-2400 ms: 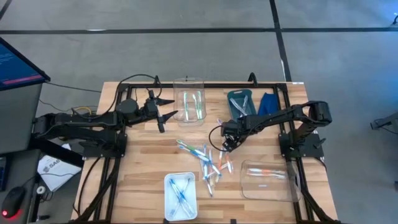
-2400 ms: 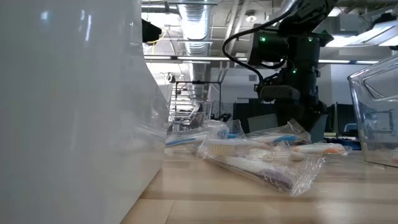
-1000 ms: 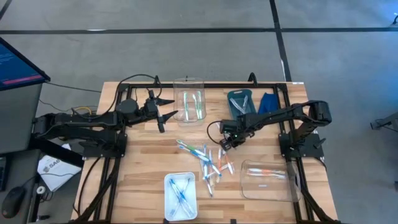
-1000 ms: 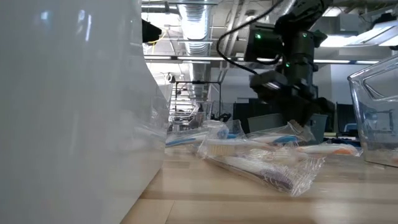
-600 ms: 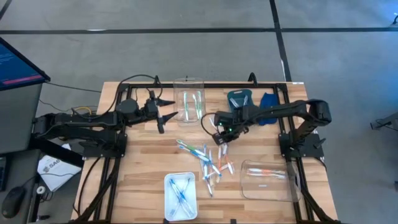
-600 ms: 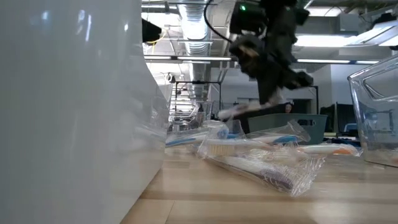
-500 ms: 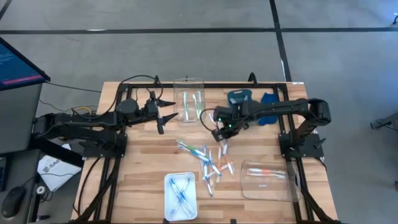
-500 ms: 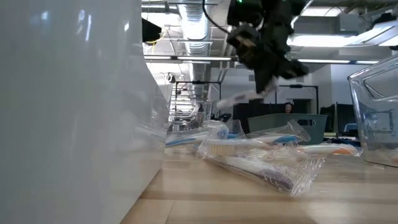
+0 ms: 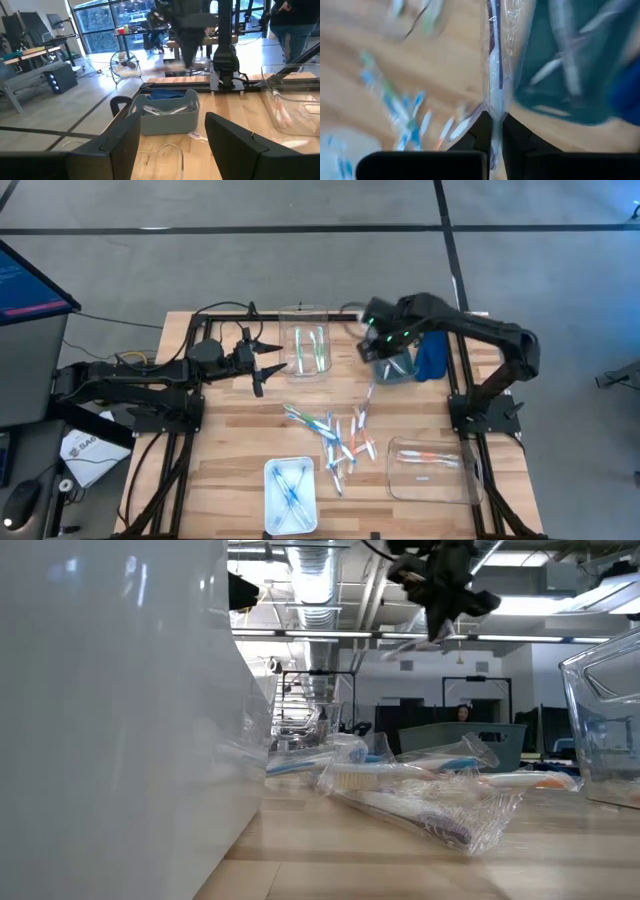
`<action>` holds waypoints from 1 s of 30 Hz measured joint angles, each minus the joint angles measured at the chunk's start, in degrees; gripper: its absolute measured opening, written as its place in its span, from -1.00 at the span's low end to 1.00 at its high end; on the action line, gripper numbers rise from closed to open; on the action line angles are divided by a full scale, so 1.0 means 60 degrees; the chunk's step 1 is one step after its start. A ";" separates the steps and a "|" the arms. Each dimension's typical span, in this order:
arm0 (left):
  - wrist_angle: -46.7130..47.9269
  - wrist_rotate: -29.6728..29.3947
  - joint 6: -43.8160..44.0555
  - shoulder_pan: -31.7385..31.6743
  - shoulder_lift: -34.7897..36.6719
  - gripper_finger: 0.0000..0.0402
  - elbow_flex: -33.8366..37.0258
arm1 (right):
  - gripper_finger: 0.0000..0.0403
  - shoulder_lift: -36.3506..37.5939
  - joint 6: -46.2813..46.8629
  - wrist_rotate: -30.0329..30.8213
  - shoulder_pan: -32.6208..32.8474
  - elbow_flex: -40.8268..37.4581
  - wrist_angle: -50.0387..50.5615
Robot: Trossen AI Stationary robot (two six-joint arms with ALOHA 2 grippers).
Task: Pick & Place Toothbrushes
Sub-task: Put the purple toothbrush into the green bin
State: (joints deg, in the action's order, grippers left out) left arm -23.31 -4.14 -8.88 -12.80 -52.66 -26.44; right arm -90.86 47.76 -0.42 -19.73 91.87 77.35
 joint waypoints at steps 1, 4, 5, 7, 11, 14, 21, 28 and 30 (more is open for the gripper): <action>0.0000 0.0000 0.0043 0.0000 0.0000 0.09 0.0000 | -0.92 0.0144 0.0130 0.0138 -0.0226 -0.0028 0.0108; -0.0090 0.0000 0.0047 -0.0001 0.0000 0.09 0.0000 | -0.92 0.0558 0.0628 0.0583 -0.0845 -0.0219 0.0430; -0.0125 -0.0001 0.0074 0.0000 0.0003 0.09 0.0000 | -0.92 0.0684 0.0805 0.0726 -0.0996 -0.0236 0.0464; -0.0179 -0.0041 0.0465 0.0000 0.0004 0.09 0.0000 | -0.92 0.0884 0.1268 0.0889 -0.1206 -0.0240 0.0569; -0.0130 -0.0171 0.1969 -0.0002 -0.0010 0.09 0.0000 | -0.92 0.1048 0.2106 0.0906 -0.1278 -0.0240 0.0541; -0.0014 -0.0301 0.2545 0.0000 -0.0225 0.09 0.0032 | -0.92 0.1042 0.2642 0.1055 -0.1067 -0.0247 0.0576; -0.0532 -0.1082 0.3347 0.0000 -0.1287 0.09 0.0904 | -0.93 0.0912 0.3158 0.1851 -0.0220 -0.0246 -0.0171; -0.0692 -0.1144 0.3760 0.0123 -0.1930 0.09 0.1067 | -0.93 0.0877 0.4177 0.1701 -0.0597 -0.0251 -0.0073; -0.0645 -0.1026 0.4017 0.0424 -0.1984 0.09 0.1117 | -0.93 0.0870 0.4679 0.1583 -0.0597 -0.0251 0.0128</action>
State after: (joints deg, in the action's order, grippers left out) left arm -27.18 -10.30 15.23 -10.26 -64.57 -19.73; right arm -85.65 75.84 9.08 -23.31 90.37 78.12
